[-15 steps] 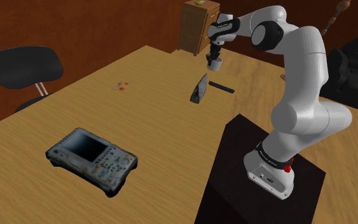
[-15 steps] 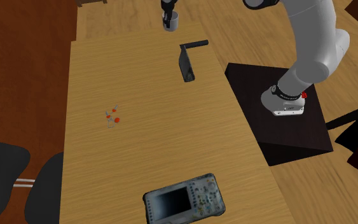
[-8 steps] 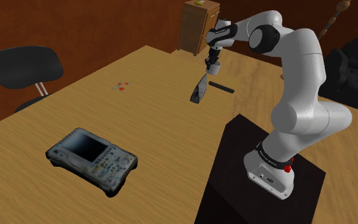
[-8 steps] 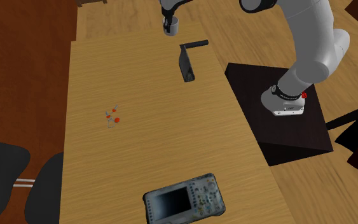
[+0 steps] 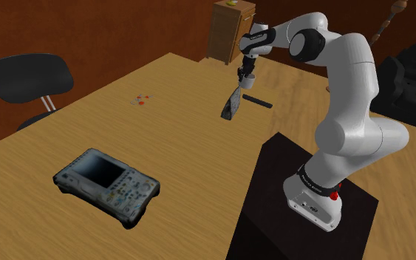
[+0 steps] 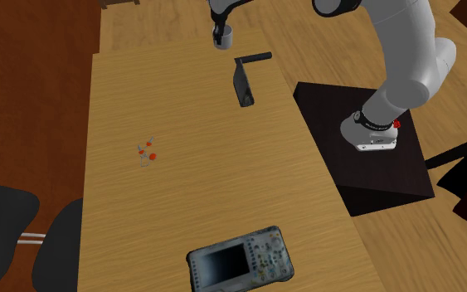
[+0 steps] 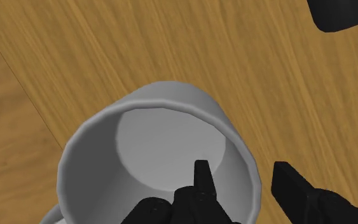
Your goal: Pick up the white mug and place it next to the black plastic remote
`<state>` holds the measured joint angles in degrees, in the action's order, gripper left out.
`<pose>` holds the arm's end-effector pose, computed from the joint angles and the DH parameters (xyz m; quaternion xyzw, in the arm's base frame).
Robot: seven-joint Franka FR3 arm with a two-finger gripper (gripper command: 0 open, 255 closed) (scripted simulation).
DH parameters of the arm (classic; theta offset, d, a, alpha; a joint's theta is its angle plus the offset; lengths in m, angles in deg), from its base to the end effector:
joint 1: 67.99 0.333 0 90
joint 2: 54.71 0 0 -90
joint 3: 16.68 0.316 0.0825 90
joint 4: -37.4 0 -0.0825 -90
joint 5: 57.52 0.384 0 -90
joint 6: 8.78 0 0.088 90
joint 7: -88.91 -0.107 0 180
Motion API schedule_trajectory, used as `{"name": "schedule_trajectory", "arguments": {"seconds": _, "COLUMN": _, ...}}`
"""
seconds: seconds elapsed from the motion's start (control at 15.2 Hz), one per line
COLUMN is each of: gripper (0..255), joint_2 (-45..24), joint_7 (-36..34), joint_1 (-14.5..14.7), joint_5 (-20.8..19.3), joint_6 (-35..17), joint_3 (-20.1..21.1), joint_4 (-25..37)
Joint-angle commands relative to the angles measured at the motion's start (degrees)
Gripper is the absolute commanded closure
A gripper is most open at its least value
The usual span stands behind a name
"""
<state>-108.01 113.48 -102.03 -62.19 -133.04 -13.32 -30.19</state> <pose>0.6527 -0.4063 0.2284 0.9985 -0.0438 0.0215 0.0239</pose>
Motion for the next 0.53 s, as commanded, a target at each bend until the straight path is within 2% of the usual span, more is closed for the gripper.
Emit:
{"name": "schedule_trajectory", "arguments": {"seconds": 0.0, "gripper": 0, "joint_2": 0.0, "joint_7": 0.0, "joint_1": 0.0, "joint_5": 0.0, "joint_6": 0.0, "joint_3": 0.0, "joint_4": 0.0}}
{"name": "schedule_trajectory", "arguments": {"seconds": 0.26, "gripper": 0, "joint_2": 0.0, "joint_7": 0.0, "joint_1": 0.0, "joint_5": 0.0, "joint_6": 0.0, "joint_3": 0.0, "joint_4": 0.0}}
{"name": "schedule_trajectory", "arguments": {"seconds": 0.46, "gripper": 0, "joint_2": 3.7, "joint_7": 0.1, "joint_1": 0.0, "joint_5": 0.2, "joint_6": 3.1, "joint_3": 0.2, "joint_4": -0.7}}
